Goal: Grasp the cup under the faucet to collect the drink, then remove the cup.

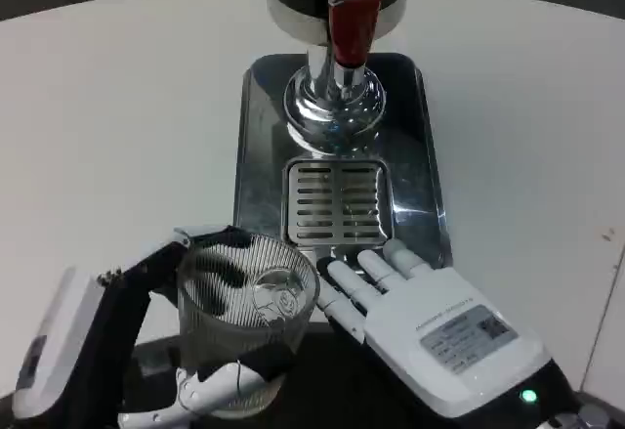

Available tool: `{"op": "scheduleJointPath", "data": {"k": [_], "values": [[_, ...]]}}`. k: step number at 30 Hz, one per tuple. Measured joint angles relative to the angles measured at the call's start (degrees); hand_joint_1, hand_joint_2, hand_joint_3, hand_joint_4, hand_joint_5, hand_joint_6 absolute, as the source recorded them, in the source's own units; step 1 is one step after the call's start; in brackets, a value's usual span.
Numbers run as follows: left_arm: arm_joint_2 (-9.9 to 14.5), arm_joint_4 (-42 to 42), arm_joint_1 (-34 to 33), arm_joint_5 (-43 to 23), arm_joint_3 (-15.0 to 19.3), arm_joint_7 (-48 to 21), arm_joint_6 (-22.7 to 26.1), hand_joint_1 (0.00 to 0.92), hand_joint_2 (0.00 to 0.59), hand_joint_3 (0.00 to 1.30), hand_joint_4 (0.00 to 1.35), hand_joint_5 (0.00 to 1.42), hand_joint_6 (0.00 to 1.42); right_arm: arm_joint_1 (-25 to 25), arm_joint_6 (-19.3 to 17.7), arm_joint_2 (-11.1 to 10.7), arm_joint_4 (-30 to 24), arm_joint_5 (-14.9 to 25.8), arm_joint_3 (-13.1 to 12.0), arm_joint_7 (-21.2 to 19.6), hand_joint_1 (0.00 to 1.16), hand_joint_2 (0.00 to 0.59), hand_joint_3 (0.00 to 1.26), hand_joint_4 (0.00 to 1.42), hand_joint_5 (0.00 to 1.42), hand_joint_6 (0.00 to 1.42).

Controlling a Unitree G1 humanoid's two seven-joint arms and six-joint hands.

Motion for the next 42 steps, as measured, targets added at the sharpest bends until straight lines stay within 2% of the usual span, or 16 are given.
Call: {"op": "scheduleJointPath", "data": {"k": [8,19,22,27,36,42], "values": [[-0.06,6.47,-7.46,0.69,-0.60,0.54,-0.05,0.477,0.345,0.89,1.05,0.76,0.75,2.71,2.04,1.90,-1.41,-2.27,-2.36,0.09,0.86,0.281,0.00,0.00,0.00,0.00],[0.23,20.24,-20.32,4.57,-1.85,4.85,-1.34,0.477,0.345,0.89,1.05,0.76,0.75,11.26,2.64,5.13,-7.22,-5.35,-4.61,0.11,0.87,0.284,0.00,0.00,0.00,0.00],[0.92,24.49,-23.74,5.00,-2.42,6.74,-2.16,0.477,0.345,0.89,1.05,0.78,0.75,12.56,2.55,6.13,-7.56,-5.57,-5.02,0.11,0.87,0.285,0.00,0.00,0.00,0.00],[2.09,30.88,-28.70,7.02,-3.19,9.51,-3.10,0.477,0.345,0.89,1.05,0.78,0.75,14.09,1.89,6.58,-7.88,-6.28,-5.33,-0.13,0.87,0.285,0.00,0.00,0.00,0.00],[2.38,44.66,-39.07,10.29,-7.12,16.24,-4.15,0.477,0.345,0.89,1.05,0.78,0.75,17.40,0.84,8.29,-9.54,-6.39,-6.39,-1.58,0.87,0.285,0.00,0.00,0.00,0.00],[1.18,52.63,-44.86,12.31,-10.42,21.33,-3.77,0.477,0.345,0.89,1.05,0.79,0.75,19.79,0.08,8.72,-10.24,-6.31,-7.25,-2.57,0.87,0.285,0.00,0.00,0.00,0.00]]}}
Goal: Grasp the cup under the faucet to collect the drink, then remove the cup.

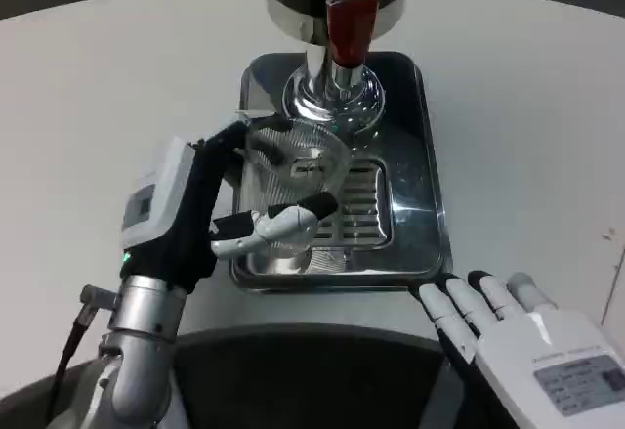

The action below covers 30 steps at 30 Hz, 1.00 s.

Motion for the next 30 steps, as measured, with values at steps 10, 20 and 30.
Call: {"op": "scheduleJointPath", "data": {"k": [10,20,30], "values": [[-2.93,8.85,-5.88,1.64,-4.55,8.22,1.76,0.477,0.345,0.89,1.04,0.81,0.75,3.11,-0.96,0.23,-1.51,1.36,-1.81,-0.91,0.87,0.285,0.00,0.00,0.00,0.00],[-4.49,14.61,-10.66,2.58,-7.91,14.24,3.80,0.467,0.350,0.89,1.04,0.82,0.76,4.53,-1.42,0.23,-1.57,3.72,-3.66,-1.40,0.87,0.285,0.00,0.00,0.00,0.00],[-6.40,21.06,-15.91,3.35,-10.26,17.82,4.64,0.453,0.346,0.90,1.03,0.83,0.80,4.90,-1.59,-0.02,-1.56,5.84,-5.30,-1.52,0.87,0.285,0.00,0.00,0.00,0.00]]}}
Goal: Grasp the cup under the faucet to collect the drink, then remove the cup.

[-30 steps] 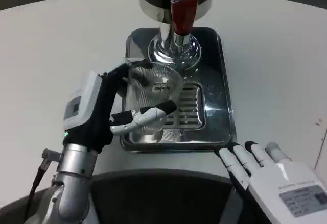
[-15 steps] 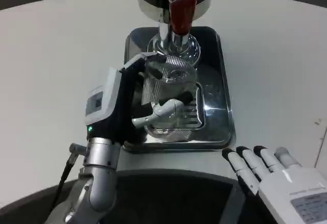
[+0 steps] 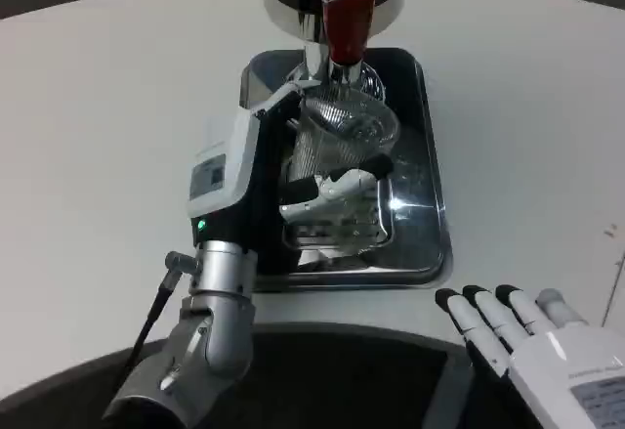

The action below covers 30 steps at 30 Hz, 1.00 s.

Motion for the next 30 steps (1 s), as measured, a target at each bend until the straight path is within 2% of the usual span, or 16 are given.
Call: {"op": "scheduleJointPath", "data": {"k": [4,9,13,17,21,25,30], "values": [[-0.73,1.42,-1.03,-0.15,-0.24,0.37,0.00,0.450,0.346,0.90,1.03,0.86,0.85,0.26,0.00,0.01,0.01,0.07,-0.22,-0.08,0.87,0.285,0.00,0.00,0.00,0.00],[-0.97,1.95,-1.44,-0.37,-0.34,0.37,-0.01,0.450,0.346,0.89,1.01,0.88,0.99,0.44,0.00,0.02,0.09,0.12,-0.33,-0.13,0.87,0.288,0.00,0.00,0.00,0.00],[-0.39,1.81,-1.38,-0.42,-0.48,0.36,-0.15,0.450,0.333,0.77,0.83,0.85,1.04,0.22,0.00,0.08,0.32,0.12,-0.29,-0.16,0.87,0.287,0.00,0.00,0.00,0.00],[0.42,0.92,-0.71,-0.50,-0.48,0.35,-0.21,0.424,0.274,0.61,0.61,0.79,1.07,-0.35,0.00,0.10,0.68,0.11,0.08,-0.24,0.87,0.286,0.00,0.00,0.00,0.00],[1.08,0.32,-0.01,-1.08,-0.47,0.31,-0.39,0.320,0.159,0.46,0.45,0.72,1.08,-0.98,0.00,0.19,1.10,-0.01,0.56,-0.26,0.88,0.288,0.00,0.00,0.00,0.00],[1.85,0.31,0.29,-1.96,-0.48,-0.53,-0.41,0.251,0.090,0.35,0.36,0.65,1.04,-1.28,0.00,0.39,1.21,-0.09,1.11,-0.26,0.88,0.288,0.00,0.00,0.00,0.00],[2.37,0.31,0.32,-2.35,-0.50,-2.24,-1.56,0.190,0.044,0.24,0.28,0.57,0.96,-1.43,0.00,0.89,1.32,-0.35,1.58,-0.26,0.89,0.288,0.00,0.00,0.00,0.00]]}}
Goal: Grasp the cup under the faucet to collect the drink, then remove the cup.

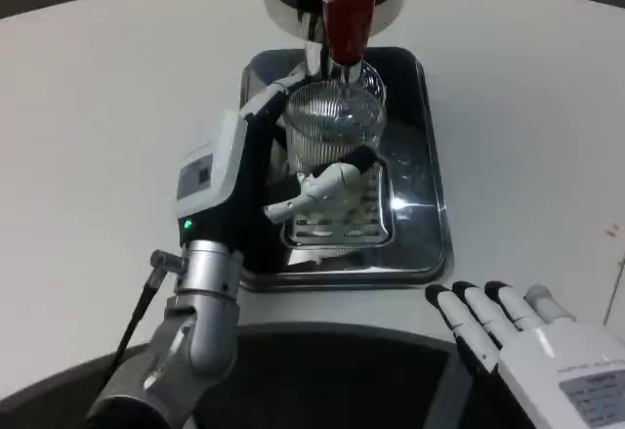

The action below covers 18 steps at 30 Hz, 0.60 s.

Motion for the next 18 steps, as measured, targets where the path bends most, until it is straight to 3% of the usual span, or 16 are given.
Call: {"op": "scheduleJointPath", "data": {"k": [18], "values": [[0.00,0.34,0.00,-0.18,-0.26,-2.14,-2.27,0.151,0.012,0.27,0.28,0.56,0.92,0.20,0.00,0.69,0.26,0.19,-0.53,-1.03,0.90,0.293,0.00,0.00,0.00,0.00]]}}
